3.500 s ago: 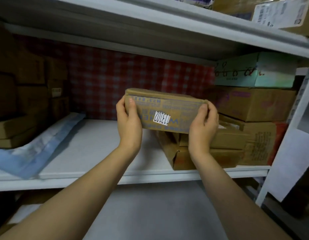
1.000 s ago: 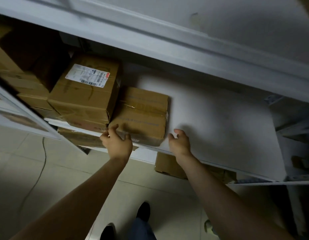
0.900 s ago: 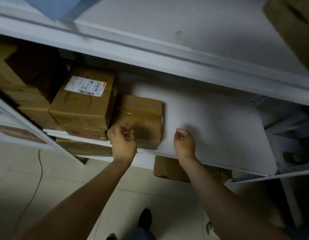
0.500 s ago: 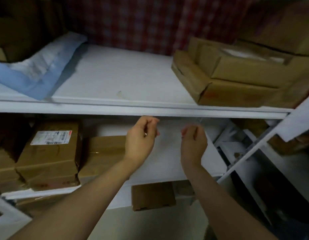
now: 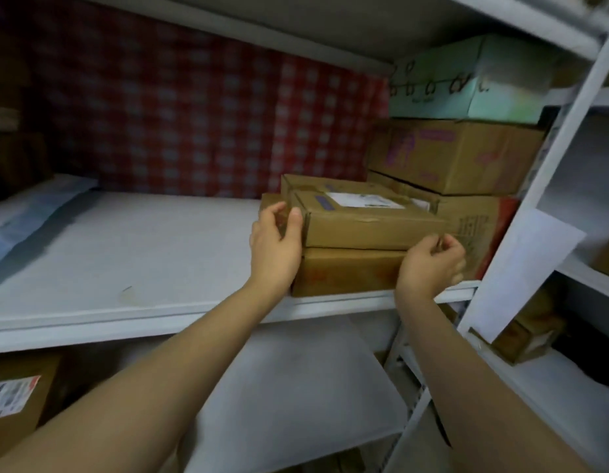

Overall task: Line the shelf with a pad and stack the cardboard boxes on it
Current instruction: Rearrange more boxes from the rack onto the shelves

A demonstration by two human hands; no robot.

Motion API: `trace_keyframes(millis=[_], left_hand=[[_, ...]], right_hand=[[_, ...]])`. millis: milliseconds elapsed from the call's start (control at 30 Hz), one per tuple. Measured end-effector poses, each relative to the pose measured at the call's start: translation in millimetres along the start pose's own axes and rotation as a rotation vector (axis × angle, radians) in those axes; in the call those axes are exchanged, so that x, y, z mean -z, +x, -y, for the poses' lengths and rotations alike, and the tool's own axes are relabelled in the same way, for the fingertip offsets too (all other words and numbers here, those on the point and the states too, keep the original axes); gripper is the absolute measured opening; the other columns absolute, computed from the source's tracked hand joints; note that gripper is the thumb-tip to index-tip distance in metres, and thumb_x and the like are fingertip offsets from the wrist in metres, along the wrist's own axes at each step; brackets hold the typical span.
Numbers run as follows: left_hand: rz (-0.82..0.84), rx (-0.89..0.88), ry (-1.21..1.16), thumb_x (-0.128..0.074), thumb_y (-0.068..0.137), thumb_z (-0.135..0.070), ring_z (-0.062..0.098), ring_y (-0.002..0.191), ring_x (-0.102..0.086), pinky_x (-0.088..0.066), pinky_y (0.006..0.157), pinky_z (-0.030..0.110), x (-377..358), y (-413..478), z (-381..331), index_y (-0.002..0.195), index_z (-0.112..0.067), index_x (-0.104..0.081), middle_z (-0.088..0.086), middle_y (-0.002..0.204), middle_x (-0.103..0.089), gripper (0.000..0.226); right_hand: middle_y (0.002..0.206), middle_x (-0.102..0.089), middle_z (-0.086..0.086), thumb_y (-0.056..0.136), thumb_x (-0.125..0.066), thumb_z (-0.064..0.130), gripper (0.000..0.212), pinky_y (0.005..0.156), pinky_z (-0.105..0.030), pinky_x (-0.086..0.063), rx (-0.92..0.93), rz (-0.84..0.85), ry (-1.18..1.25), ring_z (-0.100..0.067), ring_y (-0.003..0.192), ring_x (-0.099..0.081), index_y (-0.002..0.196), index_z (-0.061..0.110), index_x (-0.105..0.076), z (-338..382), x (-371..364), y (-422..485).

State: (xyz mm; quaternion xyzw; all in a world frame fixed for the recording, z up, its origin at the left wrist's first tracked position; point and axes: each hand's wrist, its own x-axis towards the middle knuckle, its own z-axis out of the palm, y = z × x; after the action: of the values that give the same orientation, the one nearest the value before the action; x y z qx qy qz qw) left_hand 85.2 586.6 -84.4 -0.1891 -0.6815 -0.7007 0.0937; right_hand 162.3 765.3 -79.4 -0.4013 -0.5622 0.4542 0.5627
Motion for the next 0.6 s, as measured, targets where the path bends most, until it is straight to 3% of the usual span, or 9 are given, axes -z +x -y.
trace_keyframes(millis=[133,300,367,500,600], left_hand=[[0.09,0.168,-0.077,-0.035,0.068,-0.083,0.02,0.127,-0.052,-0.038,0.112,0.044,-8,16,-5,0.137,-0.035,-0.049,-0.007,0.137,-0.056,0.085],[0.014,0.149,-0.163,-0.043,0.097,-0.058,0.011,0.118,-0.053,-0.04,0.108,0.033,0,13,-21,0.138,-0.026,-0.05,-0.012,0.125,-0.057,0.052],[-0.064,0.139,-0.159,-0.048,0.096,-0.055,0.011,0.109,-0.057,-0.046,0.102,0.035,13,11,-22,0.12,-0.029,-0.057,-0.011,0.115,-0.06,0.037],[-0.275,0.109,-0.108,-0.061,0.082,-0.04,0.013,0.093,-0.06,-0.051,0.093,0.039,48,1,-21,0.085,-0.035,-0.054,0.004,0.118,-0.061,0.009],[-0.405,0.082,-0.092,-0.059,0.087,-0.022,0.007,0.077,-0.051,-0.041,0.077,0.03,84,-21,-20,0.079,-0.029,-0.047,0.008,0.115,-0.057,0.016]], right_hand=[[0.129,-0.06,-0.002,0.1,-0.036,0.039,0.044,0.11,-0.044,-0.03,-0.033,0.08,-0.062,-0.026,0.131,-0.035,0.136,0.018,-0.05,3,0,20],[0.132,-0.054,-0.012,0.101,-0.035,0.034,0.042,0.104,-0.039,-0.029,0.092,0.067,-0.085,-0.03,0.125,-0.038,0.121,0.011,-0.064,18,4,0],[0.129,-0.055,-0.011,0.099,-0.04,0.032,0.033,0.101,-0.034,-0.032,0.113,0.085,0.016,-0.029,0.124,-0.041,0.113,0.014,-0.064,23,3,-18],[0.117,-0.057,-0.004,0.091,-0.048,0.028,0.01,0.098,-0.043,-0.045,0.21,0.092,0.163,-0.025,0.114,-0.051,0.097,0.025,-0.056,31,0,-58],[0.113,-0.054,-0.001,0.094,-0.051,0.017,0.009,0.085,-0.023,-0.044,0.243,0.165,0.287,-0.019,0.106,-0.054,0.097,0.025,-0.055,36,4,-97]])
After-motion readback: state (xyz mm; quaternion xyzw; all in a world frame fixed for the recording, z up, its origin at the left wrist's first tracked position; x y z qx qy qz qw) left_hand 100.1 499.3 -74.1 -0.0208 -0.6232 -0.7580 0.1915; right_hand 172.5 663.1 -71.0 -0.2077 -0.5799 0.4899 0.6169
